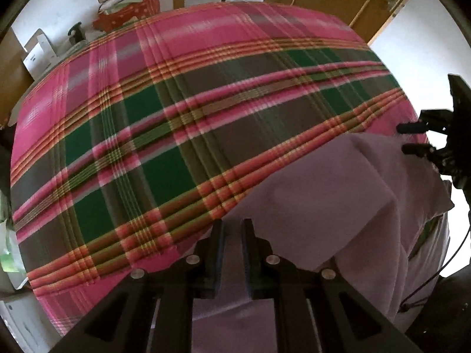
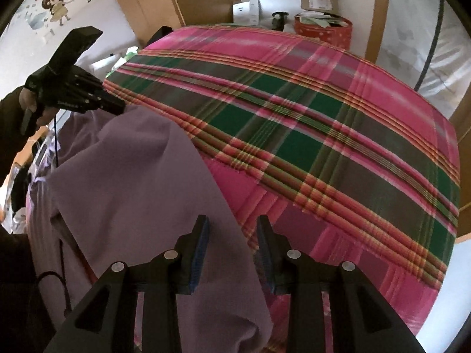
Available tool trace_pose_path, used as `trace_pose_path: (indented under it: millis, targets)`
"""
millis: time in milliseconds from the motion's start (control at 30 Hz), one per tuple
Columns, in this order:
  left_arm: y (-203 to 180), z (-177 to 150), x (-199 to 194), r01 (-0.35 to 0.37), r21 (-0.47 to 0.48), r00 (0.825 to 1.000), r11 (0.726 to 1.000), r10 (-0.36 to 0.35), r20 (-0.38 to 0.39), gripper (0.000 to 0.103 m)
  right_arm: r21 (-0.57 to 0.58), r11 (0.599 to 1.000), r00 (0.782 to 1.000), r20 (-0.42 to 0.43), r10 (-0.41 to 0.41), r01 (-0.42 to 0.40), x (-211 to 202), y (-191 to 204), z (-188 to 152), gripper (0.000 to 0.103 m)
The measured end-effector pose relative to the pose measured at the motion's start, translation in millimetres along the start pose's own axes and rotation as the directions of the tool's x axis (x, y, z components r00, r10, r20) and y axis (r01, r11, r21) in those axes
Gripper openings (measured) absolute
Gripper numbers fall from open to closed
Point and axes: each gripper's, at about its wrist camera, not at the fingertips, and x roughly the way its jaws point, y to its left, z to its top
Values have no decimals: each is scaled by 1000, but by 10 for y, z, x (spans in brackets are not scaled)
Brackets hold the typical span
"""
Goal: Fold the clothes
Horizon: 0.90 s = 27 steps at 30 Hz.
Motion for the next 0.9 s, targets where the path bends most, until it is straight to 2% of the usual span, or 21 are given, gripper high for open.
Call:
trace_pose_path:
  millis: [300, 433, 700, 800, 867, 900]
  targets:
    - [-240, -13, 47, -93, 108, 996, 990, 93, 7, 16, -38, 999, 999, -7, -32, 31, 115, 48, 31, 34]
    - [-369, -67, 68, -151, 156, 988, 976, 146, 43, 16, -53, 997, 998, -1, -57, 57, 124, 83, 33, 35]
    - [-463, -144, 79, -186, 150, 980, 971, 172, 102, 16, -82, 991, 994, 12, -108, 109, 144, 152, 38, 35]
    - [-536, -139, 95, -202, 160, 977, 966, 188, 100, 10, -89, 988, 992, 19, -122, 123, 133, 161, 37, 35]
    - [-616, -129, 113, -221, 180, 974, 959, 206, 98, 2, -92, 987, 991, 24, -130, 132, 119, 161, 36, 34]
    - [-660, -129, 123, -234, 193, 971, 953, 218, 100, 2, -93, 986, 991, 27, -134, 136, 113, 161, 35, 33]
